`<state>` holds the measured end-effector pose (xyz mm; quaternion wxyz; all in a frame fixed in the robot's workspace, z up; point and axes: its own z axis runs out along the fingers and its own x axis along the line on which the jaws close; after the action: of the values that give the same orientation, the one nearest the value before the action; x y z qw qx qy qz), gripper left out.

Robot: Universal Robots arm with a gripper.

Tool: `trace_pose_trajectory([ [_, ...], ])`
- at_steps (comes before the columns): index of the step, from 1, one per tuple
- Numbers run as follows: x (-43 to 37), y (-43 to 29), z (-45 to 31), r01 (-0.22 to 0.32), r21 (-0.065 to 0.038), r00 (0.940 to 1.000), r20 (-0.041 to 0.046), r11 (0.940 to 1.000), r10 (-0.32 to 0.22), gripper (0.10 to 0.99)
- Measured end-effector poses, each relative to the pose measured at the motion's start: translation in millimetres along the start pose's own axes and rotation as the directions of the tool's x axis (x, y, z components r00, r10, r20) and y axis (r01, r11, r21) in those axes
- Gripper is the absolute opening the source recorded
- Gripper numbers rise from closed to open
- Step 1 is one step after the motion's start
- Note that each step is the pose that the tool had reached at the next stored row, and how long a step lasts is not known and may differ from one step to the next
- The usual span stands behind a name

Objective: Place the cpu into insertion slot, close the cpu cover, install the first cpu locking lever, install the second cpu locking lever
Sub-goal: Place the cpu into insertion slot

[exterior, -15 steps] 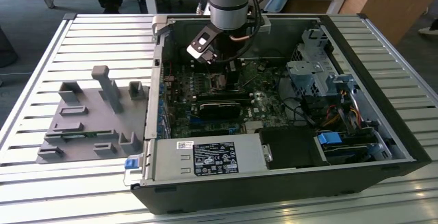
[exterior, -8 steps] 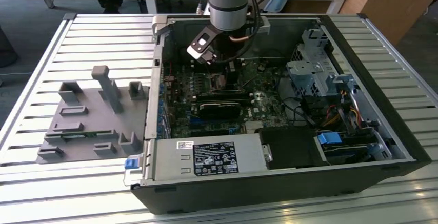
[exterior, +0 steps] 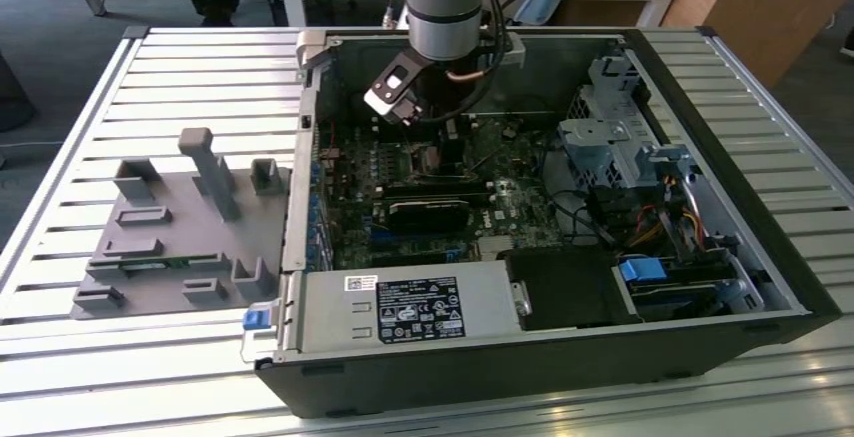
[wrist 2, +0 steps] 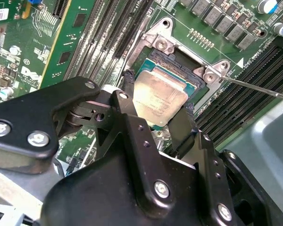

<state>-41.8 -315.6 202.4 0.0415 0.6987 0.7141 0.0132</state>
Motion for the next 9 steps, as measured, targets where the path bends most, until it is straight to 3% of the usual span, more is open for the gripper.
trace_pose_trajectory([
  [9,2.0,-1.3,2.6,0.0,0.0,1.0,0.0002,1.0,0.0,0.537],
])
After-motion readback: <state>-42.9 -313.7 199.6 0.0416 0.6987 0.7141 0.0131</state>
